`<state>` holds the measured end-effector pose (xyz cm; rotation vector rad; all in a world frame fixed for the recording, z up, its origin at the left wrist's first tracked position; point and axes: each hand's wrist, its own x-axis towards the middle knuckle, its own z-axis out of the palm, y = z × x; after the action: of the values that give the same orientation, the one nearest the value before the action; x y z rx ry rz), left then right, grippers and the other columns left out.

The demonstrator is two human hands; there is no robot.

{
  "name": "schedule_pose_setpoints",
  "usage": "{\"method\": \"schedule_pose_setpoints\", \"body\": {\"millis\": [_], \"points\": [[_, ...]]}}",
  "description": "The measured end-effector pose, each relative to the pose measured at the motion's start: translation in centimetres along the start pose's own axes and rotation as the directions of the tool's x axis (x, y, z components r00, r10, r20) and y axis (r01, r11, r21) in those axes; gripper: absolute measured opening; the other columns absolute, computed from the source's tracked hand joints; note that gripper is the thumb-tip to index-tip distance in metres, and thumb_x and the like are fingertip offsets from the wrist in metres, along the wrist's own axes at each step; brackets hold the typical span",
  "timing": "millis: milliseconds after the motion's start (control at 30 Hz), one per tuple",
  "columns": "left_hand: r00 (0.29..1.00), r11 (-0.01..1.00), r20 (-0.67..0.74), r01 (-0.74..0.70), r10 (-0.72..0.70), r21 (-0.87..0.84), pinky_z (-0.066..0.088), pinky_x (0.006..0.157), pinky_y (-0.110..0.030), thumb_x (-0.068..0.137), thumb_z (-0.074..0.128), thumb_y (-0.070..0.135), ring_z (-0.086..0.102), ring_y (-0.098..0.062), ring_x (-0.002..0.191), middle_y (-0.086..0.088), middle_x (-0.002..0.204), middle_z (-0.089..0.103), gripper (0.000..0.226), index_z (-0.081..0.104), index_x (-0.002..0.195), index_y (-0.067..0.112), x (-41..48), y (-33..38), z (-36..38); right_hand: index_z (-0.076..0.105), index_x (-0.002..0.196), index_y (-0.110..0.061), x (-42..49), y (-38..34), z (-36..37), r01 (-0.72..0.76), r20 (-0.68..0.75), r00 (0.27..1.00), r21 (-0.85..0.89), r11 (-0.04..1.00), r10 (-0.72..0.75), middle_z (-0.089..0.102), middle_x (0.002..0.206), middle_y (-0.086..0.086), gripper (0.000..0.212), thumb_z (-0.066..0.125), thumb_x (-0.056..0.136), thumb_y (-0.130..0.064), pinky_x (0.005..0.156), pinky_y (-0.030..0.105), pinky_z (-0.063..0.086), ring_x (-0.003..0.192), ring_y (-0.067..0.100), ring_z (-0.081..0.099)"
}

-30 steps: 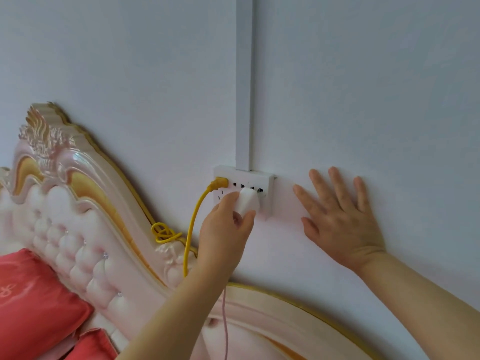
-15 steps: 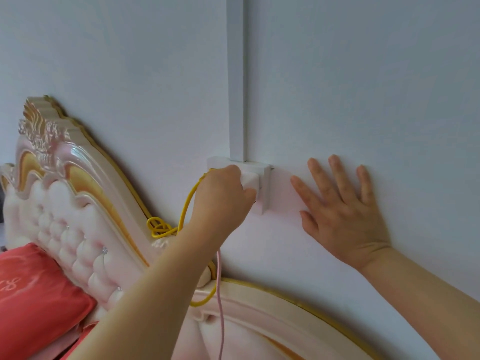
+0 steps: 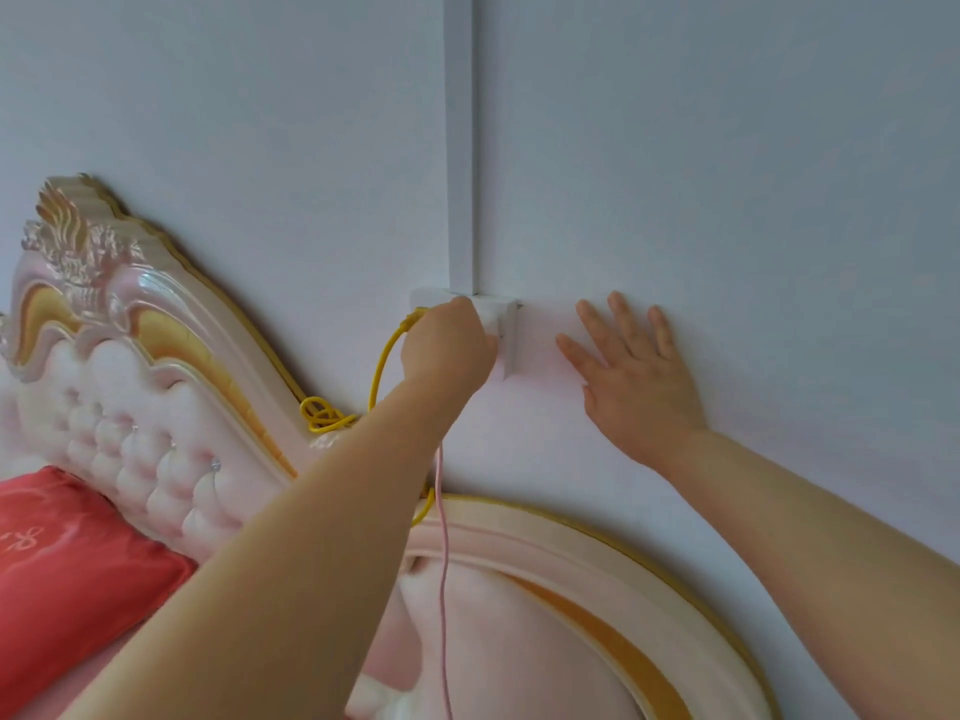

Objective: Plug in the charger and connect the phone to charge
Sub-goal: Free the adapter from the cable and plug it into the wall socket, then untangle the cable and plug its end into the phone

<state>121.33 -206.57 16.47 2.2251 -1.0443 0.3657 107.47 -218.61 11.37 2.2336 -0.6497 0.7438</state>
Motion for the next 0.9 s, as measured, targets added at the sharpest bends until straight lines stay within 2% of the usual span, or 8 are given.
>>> {"method": "schedule_pose_setpoints", "body": {"millis": [67, 133, 233, 300, 433, 600, 767, 900], "points": [[0.999, 0.998, 0.041, 0.024, -0.026, 0.055, 0.041, 0.071, -0.035, 0.084, 0.057, 0.028, 0.057, -0.034, 0.104, -0.016, 0.114, 0.06, 0.036, 0.05, 0.113, 0.008, -0.3, 0.1, -0.4, 0.023, 0.145, -0.023, -1.5, 0.0, -0.2, 0.001, 0.16, 0.987, 0.031, 1.0, -0.006, 0.007, 0.158, 0.007, 0.055, 0.039, 0.092, -0.02, 0.113, 0.057, -0.003, 0.144, 0.034, -0.001], [0.999, 0.988, 0.034, 0.0, -0.005, 0.152, 0.041, 0.084, -0.04, 0.081, 0.062, 0.039, 0.048, -0.035, 0.116, -0.014, 0.125, 0.052, 0.056, 0.041, 0.125, 0.01, -1.2, 0.1, -0.4, 0.014, 0.146, -0.024, -3.8, -0.3, -0.4, -0.036, 0.265, 0.964, 0.054, 0.998, 0.02, -0.002, 0.159, 0.006, 0.056, 0.033, 0.094, -0.022, 0.114, 0.054, -0.005, 0.144, 0.031, -0.008], [0.968, 0.969, -0.151, -0.175, 0.202, 0.174, 0.033, 0.098, -0.044, 0.079, 0.063, 0.034, 0.038, -0.034, 0.124, -0.013, 0.134, 0.043, 0.061, 0.037, 0.13, 0.011, -4.3, 0.5, 0.4, 0.018, 0.145, -0.023, -8.5, -0.9, -0.9, -0.125, 0.365, 0.928, 0.134, 0.983, 0.069, 0.005, 0.159, 0.007, 0.054, 0.035, 0.094, -0.022, 0.115, 0.052, 0.0, 0.145, 0.03, -0.003], [0.924, 0.942, -0.187, -0.316, 0.333, 0.118, 0.032, 0.098, -0.043, 0.08, 0.062, 0.029, 0.038, -0.032, 0.124, -0.012, 0.134, 0.044, 0.054, 0.042, 0.127, 0.01, -7.5, 1.0, 1.8, 0.024, 0.143, -0.02, -12.0, -1.6, -1.0, -0.173, 0.429, 0.9, 0.179, 0.968, 0.081, 0.012, 0.157, 0.007, 0.049, 0.035, 0.094, -0.021, 0.115, 0.05, 0.003, 0.144, 0.029, 0.002], [0.896, 0.9, 0.101, -0.436, 0.433, 0.01, 0.032, 0.099, -0.041, 0.083, 0.056, 0.026, 0.039, -0.028, 0.125, -0.008, 0.134, 0.046, 0.046, 0.046, 0.126, 0.012, -15.9, 1.6, 6.8, 0.039, 0.133, -0.017, -19.1, -3.2, -1.0, -0.232, 0.53, 0.844, 0.228, 0.946, 0.079, 0.029, 0.148, 0.011, 0.042, 0.037, 0.092, -0.02, 0.113, 0.049, 0.013, 0.139, 0.029, 0.02], [0.784, 0.916, 0.499, -0.399, 0.369, -0.051, 0.031, 0.101, -0.038, 0.086, 0.051, 0.024, 0.037, -0.026, 0.127, -0.006, 0.135, 0.045, 0.045, 0.041, 0.129, 0.015, -25.3, 1.3, 13.4, 0.047, 0.126, -0.015, -26.8, -4.1, -0.8, -0.29, 0.613, 0.787, 0.26, 0.921, 0.074, 0.042, 0.136, 0.014, 0.038, 0.044, 0.088, -0.019, 0.102, 0.044, 0.024, 0.128, 0.033, 0.033], [0.682, 0.931, 0.665, -0.362, 0.304, -0.054, 0.037, 0.097, -0.039, 0.085, 0.054, 0.024, 0.045, -0.027, 0.119, -0.006, 0.128, 0.051, 0.042, 0.044, 0.125, 0.015, -32.5, 1.6, 18.6, 0.052, 0.122, -0.012, -34.6, -5.1, -0.1, -0.382, 0.687, 0.72, 0.282, 0.88, 0.092, 0.05, 0.128, 0.013, 0.038, 0.05, 0.084, -0.014, 0.103, 0.046, 0.027, 0.121, 0.033, 0.04], [0.636, 0.942, 0.728, -0.333, 0.258, -0.043, 0.038, 0.091, -0.038, 0.084, 0.05, 0.02, 0.046, -0.028, 0.117, -0.007, 0.126, 0.051, 0.04, 0.045, 0.123, 0.014, -37.3, 0.3, 22.0, 0.055, 0.115, -0.008, -40.2, -6.8, 0.8, -0.442, 0.753, 0.654, 0.306, 0.843, 0.07, 0.052, 0.126, 0.014, 0.032, 0.05, 0.084, -0.014, 0.101, 0.047, 0.031, 0.118, 0.033, 0.043]]}}
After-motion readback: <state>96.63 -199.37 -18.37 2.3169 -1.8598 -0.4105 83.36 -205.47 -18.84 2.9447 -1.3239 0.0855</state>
